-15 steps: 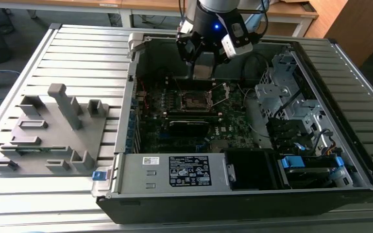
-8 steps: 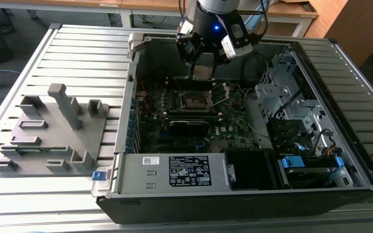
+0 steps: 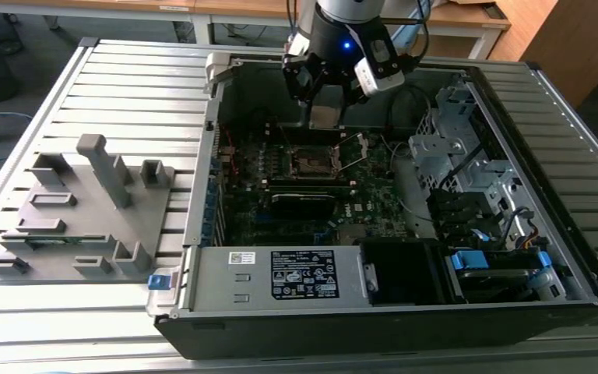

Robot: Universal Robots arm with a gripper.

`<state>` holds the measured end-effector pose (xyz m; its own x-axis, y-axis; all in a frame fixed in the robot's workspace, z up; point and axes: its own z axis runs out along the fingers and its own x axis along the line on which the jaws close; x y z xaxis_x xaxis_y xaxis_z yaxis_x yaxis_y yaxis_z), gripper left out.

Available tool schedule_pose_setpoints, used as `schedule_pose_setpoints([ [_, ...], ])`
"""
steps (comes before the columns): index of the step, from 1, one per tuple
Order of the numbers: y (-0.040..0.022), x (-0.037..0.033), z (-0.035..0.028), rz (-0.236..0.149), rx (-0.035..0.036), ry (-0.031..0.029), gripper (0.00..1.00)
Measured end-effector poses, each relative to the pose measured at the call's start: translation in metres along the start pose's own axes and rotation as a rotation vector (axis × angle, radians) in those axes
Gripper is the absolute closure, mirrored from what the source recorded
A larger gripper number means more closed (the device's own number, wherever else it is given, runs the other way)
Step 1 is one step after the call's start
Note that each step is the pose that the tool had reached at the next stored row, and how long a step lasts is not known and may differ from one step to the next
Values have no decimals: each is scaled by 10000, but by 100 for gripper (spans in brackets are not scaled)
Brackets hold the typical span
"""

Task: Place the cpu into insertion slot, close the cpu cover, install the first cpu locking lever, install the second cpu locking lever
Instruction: 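Place the cpu into insertion slot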

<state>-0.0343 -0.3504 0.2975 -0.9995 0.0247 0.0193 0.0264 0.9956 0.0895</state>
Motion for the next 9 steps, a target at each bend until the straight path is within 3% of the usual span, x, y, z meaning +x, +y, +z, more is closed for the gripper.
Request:
schedule_pose_setpoints([
  [9, -4, -1, 41, 0, 0, 0, 46],
])
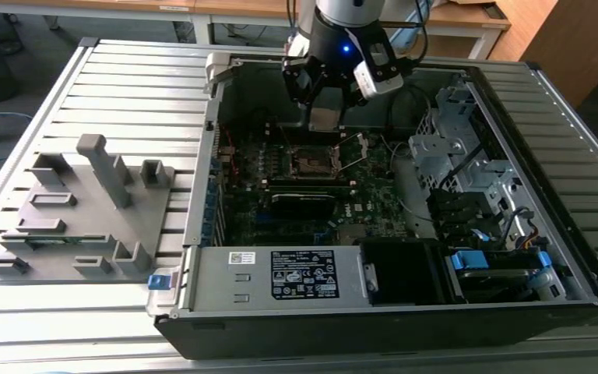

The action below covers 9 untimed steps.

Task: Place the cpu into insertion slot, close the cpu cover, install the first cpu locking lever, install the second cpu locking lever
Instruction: 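Place the cpu into insertion slot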

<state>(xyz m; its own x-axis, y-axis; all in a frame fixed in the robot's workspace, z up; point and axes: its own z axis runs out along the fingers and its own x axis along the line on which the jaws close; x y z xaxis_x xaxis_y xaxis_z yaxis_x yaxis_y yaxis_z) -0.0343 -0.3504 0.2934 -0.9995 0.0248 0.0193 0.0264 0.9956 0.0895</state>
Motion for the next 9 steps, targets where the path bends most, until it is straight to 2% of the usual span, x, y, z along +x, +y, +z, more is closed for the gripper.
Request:
schedule_pose_setpoints([
  [9, -1, 0, 10, -1, -1, -1, 46],
])
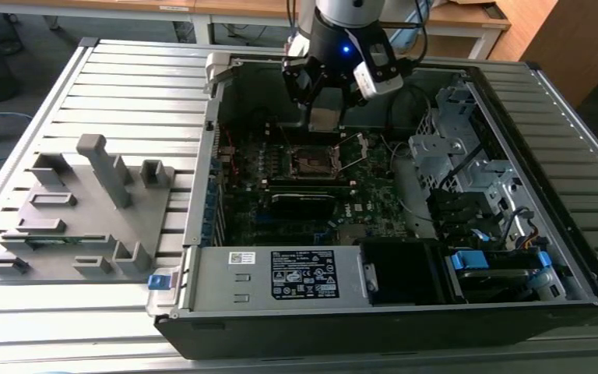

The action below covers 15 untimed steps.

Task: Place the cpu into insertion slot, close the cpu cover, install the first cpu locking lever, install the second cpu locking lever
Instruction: 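Place the cpu into insertion slot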

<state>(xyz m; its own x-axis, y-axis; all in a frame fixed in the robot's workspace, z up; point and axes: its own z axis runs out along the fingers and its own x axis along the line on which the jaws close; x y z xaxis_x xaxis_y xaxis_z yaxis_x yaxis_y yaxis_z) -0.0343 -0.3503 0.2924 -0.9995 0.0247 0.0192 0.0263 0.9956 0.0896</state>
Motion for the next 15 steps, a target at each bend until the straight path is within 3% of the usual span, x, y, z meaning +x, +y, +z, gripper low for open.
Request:
schedule_pose_setpoints([
  [15, -5, -1, 49, 0, 2, 1, 46],
])
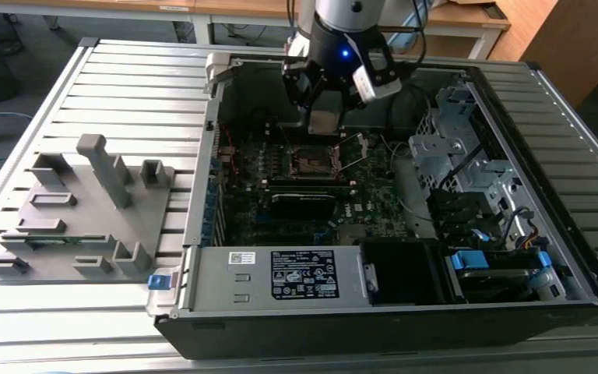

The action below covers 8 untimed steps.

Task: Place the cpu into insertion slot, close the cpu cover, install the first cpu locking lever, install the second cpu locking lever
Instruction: 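Place the cpu into insertion slot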

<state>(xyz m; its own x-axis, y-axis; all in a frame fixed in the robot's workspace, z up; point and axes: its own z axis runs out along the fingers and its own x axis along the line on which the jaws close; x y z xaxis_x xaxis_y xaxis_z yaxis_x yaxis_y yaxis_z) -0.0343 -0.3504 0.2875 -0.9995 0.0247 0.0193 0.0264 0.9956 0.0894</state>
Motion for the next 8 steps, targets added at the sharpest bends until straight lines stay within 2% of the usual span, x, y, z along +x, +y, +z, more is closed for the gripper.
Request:
schedule_pose_setpoints([
  [8, -2, 0, 26, 0, 1, 0, 46],
])
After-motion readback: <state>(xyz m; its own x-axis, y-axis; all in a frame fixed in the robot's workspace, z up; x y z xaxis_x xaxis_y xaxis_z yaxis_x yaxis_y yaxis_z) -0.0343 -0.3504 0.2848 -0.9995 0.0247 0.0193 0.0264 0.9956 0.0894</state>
